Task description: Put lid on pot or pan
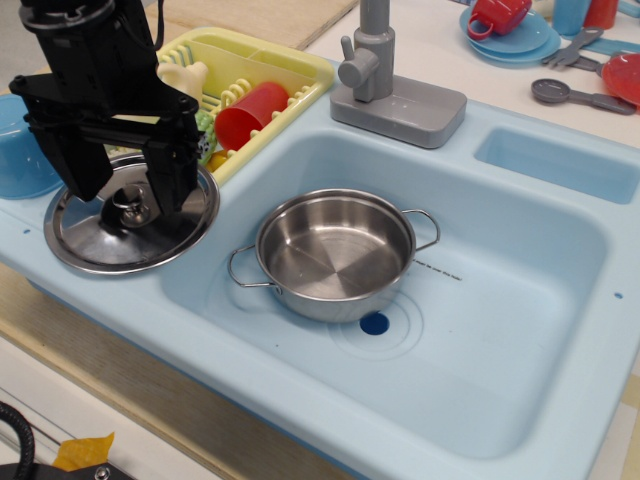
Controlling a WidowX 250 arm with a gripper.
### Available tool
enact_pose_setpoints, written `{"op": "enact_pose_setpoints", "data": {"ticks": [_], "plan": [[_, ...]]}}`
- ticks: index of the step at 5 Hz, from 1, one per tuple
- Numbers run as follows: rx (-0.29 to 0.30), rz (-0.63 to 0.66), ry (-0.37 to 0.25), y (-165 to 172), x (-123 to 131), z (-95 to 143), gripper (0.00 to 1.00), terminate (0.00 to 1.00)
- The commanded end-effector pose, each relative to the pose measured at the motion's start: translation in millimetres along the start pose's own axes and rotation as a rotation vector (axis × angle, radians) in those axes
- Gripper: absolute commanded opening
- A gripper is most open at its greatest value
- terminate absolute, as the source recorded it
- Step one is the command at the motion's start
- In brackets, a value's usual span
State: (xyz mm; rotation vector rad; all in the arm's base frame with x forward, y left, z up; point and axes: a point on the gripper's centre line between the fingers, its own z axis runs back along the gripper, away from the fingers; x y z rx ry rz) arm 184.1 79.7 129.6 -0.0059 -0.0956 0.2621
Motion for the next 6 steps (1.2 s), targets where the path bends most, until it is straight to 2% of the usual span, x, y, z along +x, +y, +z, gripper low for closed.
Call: {"op": "enact_pose_setpoints", "data": {"ticks": [1,2,3,4,5,6], "plan": [[0.0,0.014,-0.008,6.3,3.1,0.0,1.0,0.0],[-0.004,0.025,0.003,8.2,3.1,-2.9,1.0,0.0],[-0.014,0.04,0.001,10.9,-1.3,-4.9,0.0,0.0],[-0.026,0.037,0.009,11.4,-1.4,-6.7,0.0,0.0],[-0.054,0.028,-0.014,6.7,-2.1,-3.8,0.0,0.0],[-0.08,0.009,-0.054,-11.7,2.4,7.9,0.0,0.0]]}}
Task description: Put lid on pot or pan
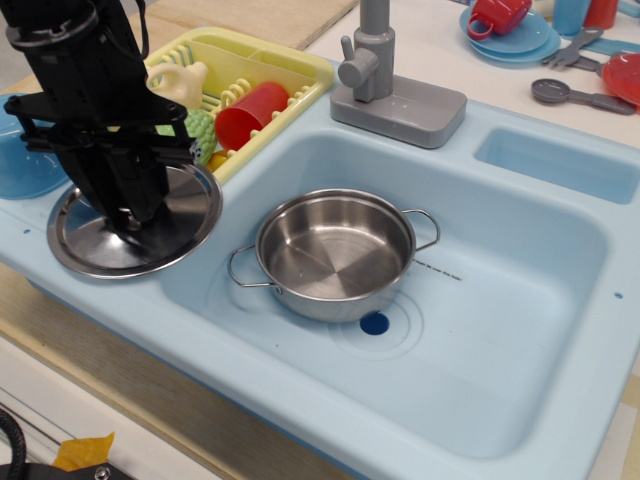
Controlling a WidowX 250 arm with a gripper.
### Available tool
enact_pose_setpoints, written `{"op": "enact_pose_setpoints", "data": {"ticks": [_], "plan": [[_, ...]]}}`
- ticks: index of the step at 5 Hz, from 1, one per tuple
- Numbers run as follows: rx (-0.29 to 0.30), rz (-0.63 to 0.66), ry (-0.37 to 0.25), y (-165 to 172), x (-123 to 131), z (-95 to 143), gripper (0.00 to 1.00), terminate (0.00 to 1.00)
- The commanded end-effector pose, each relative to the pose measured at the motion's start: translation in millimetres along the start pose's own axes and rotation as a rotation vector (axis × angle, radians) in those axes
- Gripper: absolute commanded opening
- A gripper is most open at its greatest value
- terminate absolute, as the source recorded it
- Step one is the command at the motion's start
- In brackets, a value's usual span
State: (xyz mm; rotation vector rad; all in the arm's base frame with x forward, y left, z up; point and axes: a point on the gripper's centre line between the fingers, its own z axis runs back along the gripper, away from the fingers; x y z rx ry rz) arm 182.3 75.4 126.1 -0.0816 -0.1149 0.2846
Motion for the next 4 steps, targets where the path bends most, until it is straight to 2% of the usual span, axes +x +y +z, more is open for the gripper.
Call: {"op": "enact_pose_setpoints", "data": {"ticks": [1,4], "plan": [[-0.015,-0.048,-0.076,-33.5,9.4,18.2,0.0,0.0],[-0.051,-0.128,-0.073,-79.5,20.6,6.1,0.0,0.0]]}}
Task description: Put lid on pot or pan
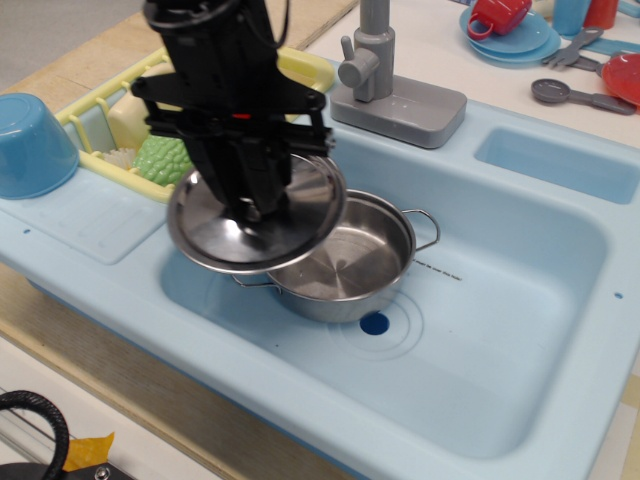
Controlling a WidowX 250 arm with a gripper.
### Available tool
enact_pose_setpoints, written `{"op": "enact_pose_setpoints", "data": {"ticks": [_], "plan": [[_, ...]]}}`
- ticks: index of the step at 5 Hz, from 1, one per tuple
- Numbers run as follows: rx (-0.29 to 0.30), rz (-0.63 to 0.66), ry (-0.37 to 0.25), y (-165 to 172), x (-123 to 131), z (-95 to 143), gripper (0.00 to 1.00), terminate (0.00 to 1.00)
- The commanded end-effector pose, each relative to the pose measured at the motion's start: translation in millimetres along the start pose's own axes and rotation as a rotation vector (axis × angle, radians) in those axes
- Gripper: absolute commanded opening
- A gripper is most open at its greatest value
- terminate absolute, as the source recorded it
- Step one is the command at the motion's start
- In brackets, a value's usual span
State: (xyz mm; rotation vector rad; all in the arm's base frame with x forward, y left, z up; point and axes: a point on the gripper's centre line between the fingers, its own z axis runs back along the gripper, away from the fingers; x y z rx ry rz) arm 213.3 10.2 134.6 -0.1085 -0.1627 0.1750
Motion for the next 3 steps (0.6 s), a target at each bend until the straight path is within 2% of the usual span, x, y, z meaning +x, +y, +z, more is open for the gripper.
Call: {"op": "enact_pose_setpoints", "data": {"ticks": [1,2,3], "plan": [[-0.01,-0.054,-0.013,-13.7,19.4,-2.9,0.0,0.0],[-0.02,-0.073,-0.005,-14.2,24.8,-11.7,0.0,0.0],[-0.037,-0.088,0.014,-14.5,28.0,-21.1,1.0,0.0]]}}
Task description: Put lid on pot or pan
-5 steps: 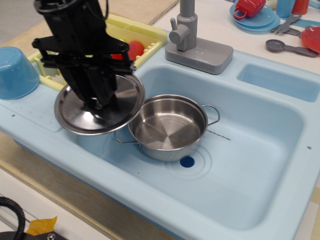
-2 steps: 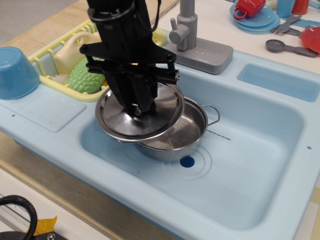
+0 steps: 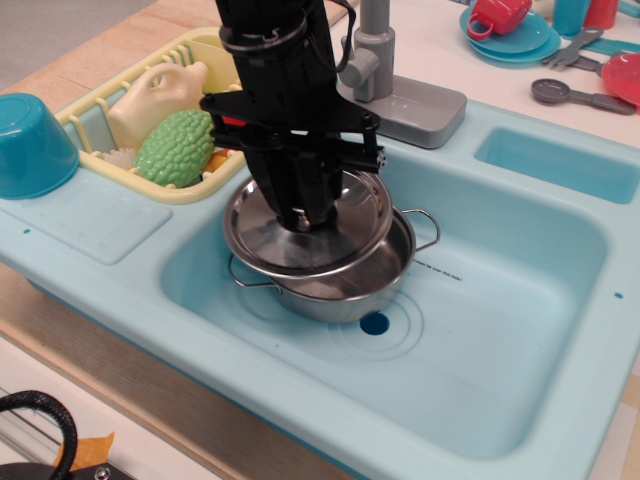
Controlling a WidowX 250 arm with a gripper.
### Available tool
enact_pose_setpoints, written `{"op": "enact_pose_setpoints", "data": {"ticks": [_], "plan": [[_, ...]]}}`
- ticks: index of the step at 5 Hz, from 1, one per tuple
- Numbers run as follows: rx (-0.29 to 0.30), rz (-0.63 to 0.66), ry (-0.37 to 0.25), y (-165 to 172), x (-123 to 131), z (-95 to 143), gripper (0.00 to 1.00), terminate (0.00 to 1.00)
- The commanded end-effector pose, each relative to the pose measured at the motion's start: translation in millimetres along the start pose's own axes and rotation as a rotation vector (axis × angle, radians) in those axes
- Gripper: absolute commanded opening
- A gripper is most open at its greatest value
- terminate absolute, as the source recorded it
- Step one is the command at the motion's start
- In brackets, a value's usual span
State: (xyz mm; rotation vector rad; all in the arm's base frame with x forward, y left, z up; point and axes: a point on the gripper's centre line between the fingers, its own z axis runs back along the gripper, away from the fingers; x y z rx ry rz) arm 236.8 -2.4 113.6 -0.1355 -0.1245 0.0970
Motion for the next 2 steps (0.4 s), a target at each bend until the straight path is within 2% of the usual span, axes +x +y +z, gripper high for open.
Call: {"op": "enact_pose_setpoints", "data": {"ticks": [1,2], "plan": [[-0.027,-0.025,-0.02,0.6,11.0,-0.2,1.0,0.0],[-0.055,-0.078,-0.023,-0.5,13.9,0.0,1.0,1.0]]}}
